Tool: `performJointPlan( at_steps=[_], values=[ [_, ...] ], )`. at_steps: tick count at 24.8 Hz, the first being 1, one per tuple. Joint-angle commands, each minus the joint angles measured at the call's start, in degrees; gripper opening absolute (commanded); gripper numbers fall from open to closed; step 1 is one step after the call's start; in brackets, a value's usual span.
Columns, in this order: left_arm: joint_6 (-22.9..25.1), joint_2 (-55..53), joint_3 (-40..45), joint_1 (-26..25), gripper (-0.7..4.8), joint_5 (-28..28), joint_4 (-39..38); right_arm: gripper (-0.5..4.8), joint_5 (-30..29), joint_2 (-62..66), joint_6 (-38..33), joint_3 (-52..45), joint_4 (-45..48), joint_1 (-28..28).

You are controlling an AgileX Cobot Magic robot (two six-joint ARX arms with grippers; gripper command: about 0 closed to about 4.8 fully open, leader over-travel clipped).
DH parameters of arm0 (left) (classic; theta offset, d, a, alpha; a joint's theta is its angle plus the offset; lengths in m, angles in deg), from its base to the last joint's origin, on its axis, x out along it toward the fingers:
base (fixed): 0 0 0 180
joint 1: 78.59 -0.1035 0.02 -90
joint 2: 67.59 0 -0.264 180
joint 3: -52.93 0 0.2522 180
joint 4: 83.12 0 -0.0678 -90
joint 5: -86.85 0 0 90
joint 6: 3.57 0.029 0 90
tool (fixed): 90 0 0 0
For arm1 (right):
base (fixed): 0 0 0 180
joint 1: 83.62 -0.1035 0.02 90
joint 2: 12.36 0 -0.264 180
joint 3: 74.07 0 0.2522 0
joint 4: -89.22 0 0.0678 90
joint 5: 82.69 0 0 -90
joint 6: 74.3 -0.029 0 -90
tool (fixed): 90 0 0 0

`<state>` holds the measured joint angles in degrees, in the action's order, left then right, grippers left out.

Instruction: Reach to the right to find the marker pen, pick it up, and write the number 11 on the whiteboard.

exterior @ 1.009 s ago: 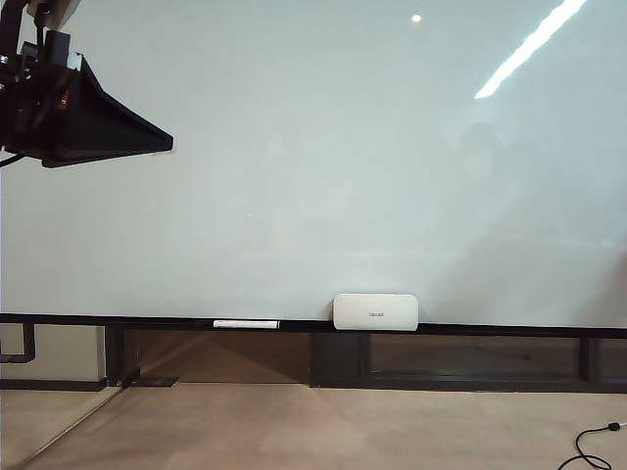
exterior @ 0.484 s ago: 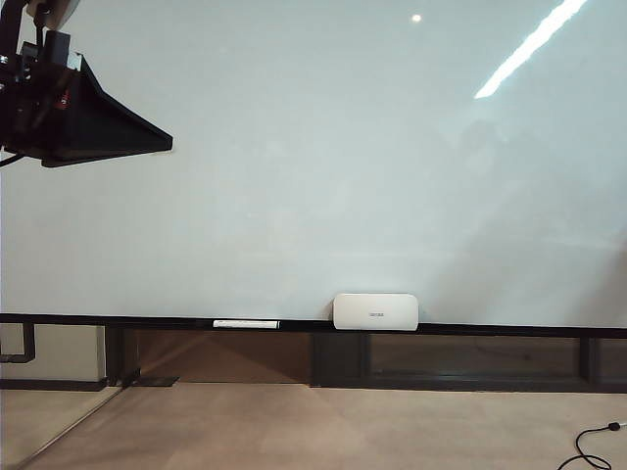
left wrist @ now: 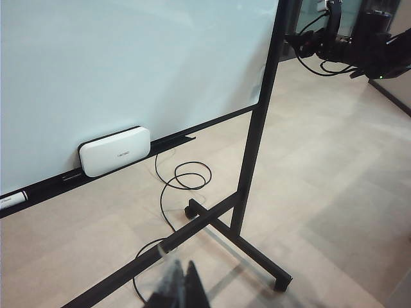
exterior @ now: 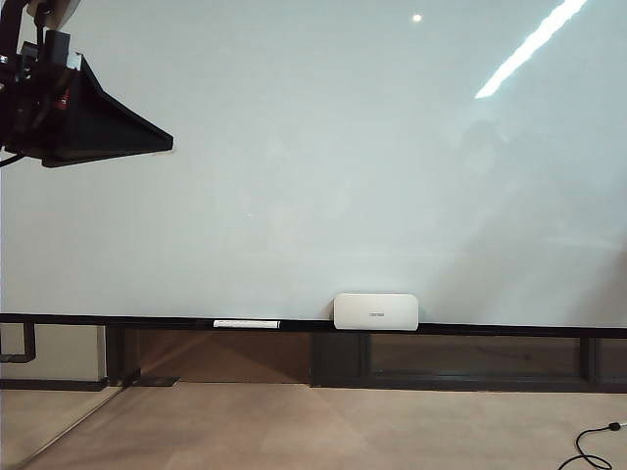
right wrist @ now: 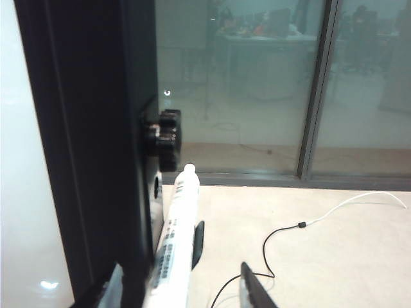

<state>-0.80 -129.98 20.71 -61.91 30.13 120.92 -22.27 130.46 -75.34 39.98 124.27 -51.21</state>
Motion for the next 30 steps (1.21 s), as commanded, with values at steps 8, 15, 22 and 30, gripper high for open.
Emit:
performJointPlan(
  at_steps=[8, 15, 22, 30],
  values=[
    [-0.2, 0.1, -0.1, 0.1, -0.05, 0.4, 0.5, 2.29, 0.1, -0.2, 0.9, 0.1, -1.2, 0.0],
    [-0.1, 0.1, -0.1, 0.1, -0.05, 0.4, 1.2, 0.94, 0.6, -0.2, 2.6, 0.1, -2.5, -0.6],
    [0.2, 0.1, -0.1, 0.1, -0.05, 0.3, 1.0, 0.2, 1.6, -0.2, 3.8, 0.1, -2.7, -1.8],
    [0.3, 0.1, -0.1, 0.0, -0.05, 0.3, 0.4, -0.01, 1.3, -0.3, 1.0, 0.1, -2.9, -1.3]
  ],
)
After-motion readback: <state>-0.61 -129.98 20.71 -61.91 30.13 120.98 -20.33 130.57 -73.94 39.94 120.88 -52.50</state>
